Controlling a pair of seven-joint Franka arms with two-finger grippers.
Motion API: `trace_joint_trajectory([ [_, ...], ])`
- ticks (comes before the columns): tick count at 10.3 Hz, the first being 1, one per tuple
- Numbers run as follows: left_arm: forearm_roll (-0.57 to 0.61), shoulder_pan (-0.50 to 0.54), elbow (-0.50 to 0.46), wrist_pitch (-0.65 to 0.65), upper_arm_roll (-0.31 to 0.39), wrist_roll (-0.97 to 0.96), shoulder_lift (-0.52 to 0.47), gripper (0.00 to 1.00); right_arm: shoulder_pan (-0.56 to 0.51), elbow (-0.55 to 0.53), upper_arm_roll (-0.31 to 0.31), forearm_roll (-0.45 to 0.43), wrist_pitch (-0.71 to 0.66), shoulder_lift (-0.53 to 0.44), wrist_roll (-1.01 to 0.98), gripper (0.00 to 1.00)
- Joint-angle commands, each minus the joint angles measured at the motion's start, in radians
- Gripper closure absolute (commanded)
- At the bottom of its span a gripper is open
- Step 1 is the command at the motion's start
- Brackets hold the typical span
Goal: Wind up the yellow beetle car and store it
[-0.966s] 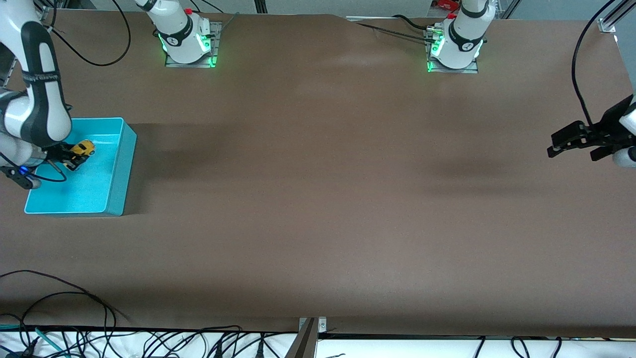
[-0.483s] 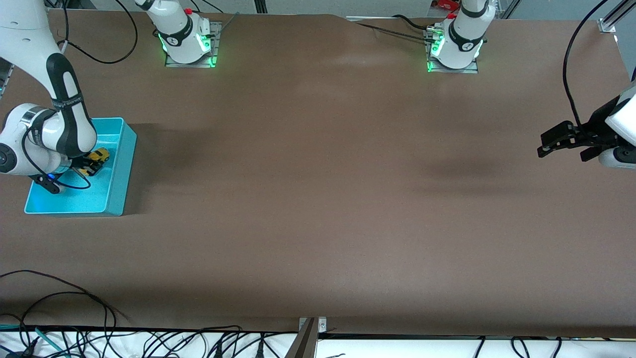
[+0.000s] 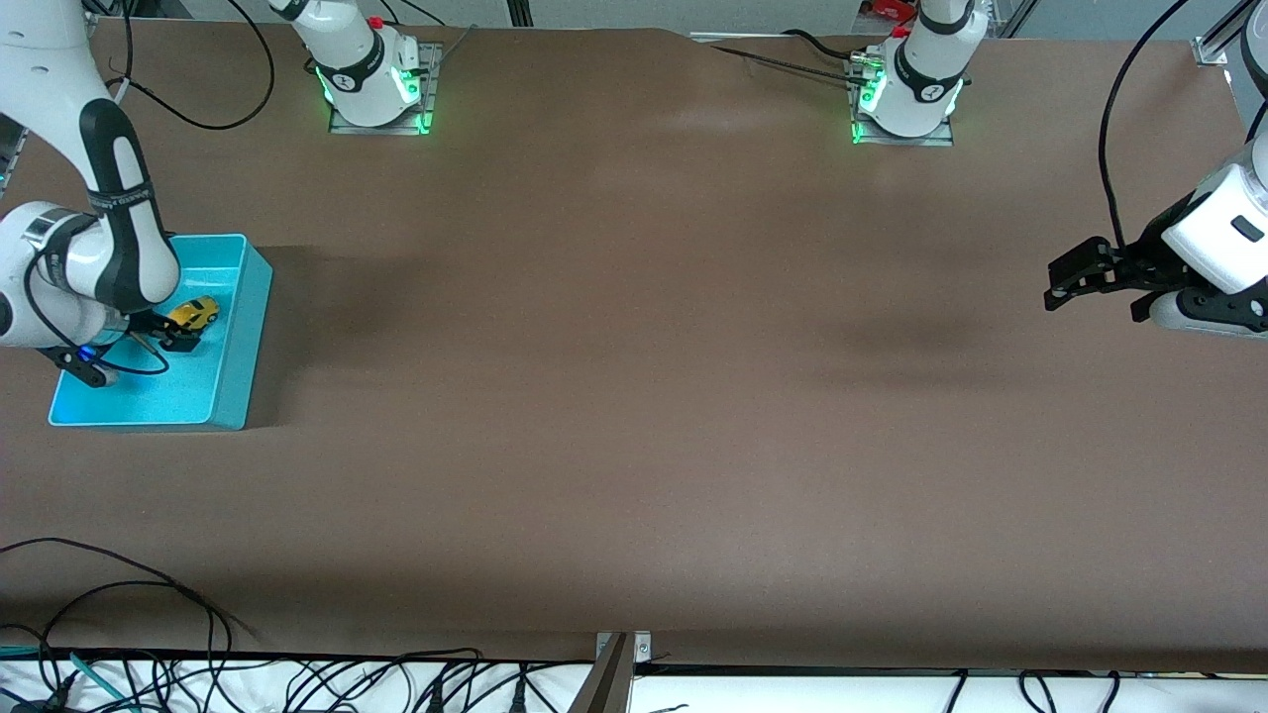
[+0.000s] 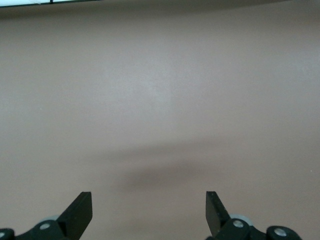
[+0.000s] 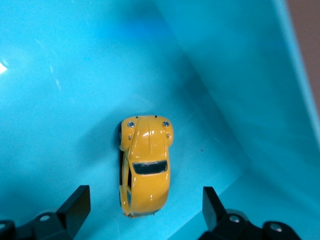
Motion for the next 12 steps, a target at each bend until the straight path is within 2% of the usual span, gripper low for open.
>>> trace_joint_trajectory([
  [1, 0.025, -0.002, -0.002, 0.001, 0.0, -0.008, -0.008, 0.0, -0.008, 0.077, 0.009, 0.0, -0.139, -0.092, -0.024, 0.0],
  [3, 0.025, -0.002, -0.002, 0.001, 0.003, -0.006, -0.01, 0.0, -0.002, 0.183, 0.024, 0.001, -0.272, -0.131, -0.021, 0.0],
  [5, 0.025, -0.002, -0.002, 0.001, 0.003, -0.006, -0.01, 0.0, -0.002, 0.275, 0.071, 0.019, -0.37, -0.169, -0.032, 0.0],
  [7, 0.025, -0.001, -0.002, 0.001, 0.003, -0.006, -0.01, 0.0, -0.002, 0.34, 0.091, 0.139, -0.42, -0.227, -0.049, 0.0],
  [10, 0.025, -0.001, -0.002, 0.001, 0.003, -0.005, -0.01, 0.0, -0.005, 0.308, 0.173, 0.161, -0.409, -0.356, -0.142, 0.0],
  [12, 0.025, -0.001, -0.002, 0.001, 0.003, -0.006, -0.01, 0.0, -0.003, 0.276, 0.22, 0.151, -0.409, -0.416, -0.301, 0.0],
])
